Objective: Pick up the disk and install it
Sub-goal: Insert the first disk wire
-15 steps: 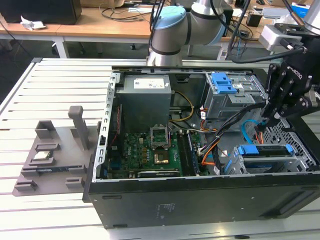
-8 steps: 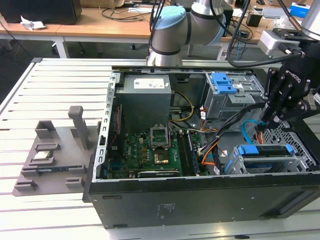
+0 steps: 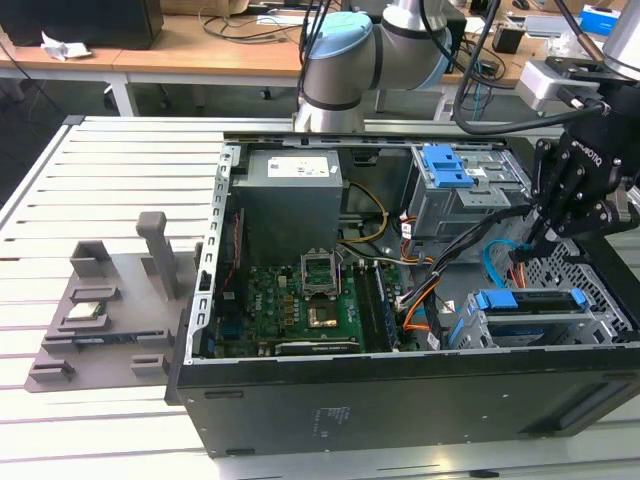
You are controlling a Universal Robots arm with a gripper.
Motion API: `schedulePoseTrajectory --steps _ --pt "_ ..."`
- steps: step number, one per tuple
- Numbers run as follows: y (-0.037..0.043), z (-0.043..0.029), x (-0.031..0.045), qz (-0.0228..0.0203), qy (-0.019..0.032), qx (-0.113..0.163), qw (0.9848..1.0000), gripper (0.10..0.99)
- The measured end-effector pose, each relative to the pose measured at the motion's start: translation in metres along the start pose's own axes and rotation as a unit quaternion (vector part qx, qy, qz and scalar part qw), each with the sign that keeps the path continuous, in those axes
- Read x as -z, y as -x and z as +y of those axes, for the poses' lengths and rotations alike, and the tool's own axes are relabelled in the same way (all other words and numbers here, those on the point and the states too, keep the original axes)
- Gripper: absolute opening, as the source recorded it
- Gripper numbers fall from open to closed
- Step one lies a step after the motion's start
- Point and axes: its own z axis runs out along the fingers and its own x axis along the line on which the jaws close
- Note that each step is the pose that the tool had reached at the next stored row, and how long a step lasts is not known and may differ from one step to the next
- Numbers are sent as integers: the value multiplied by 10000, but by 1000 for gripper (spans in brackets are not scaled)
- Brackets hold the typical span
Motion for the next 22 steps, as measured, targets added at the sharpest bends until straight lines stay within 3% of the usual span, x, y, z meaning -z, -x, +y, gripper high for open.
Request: schedulePoseTrajectory --steps 5,10,22 --pt "-5 -1 -1 10 0 0 10000 165" --pt "-63 -4 -5 10 0 0 10000 165" --pt "-263 -14 -19 11 0 -1 10000 165"
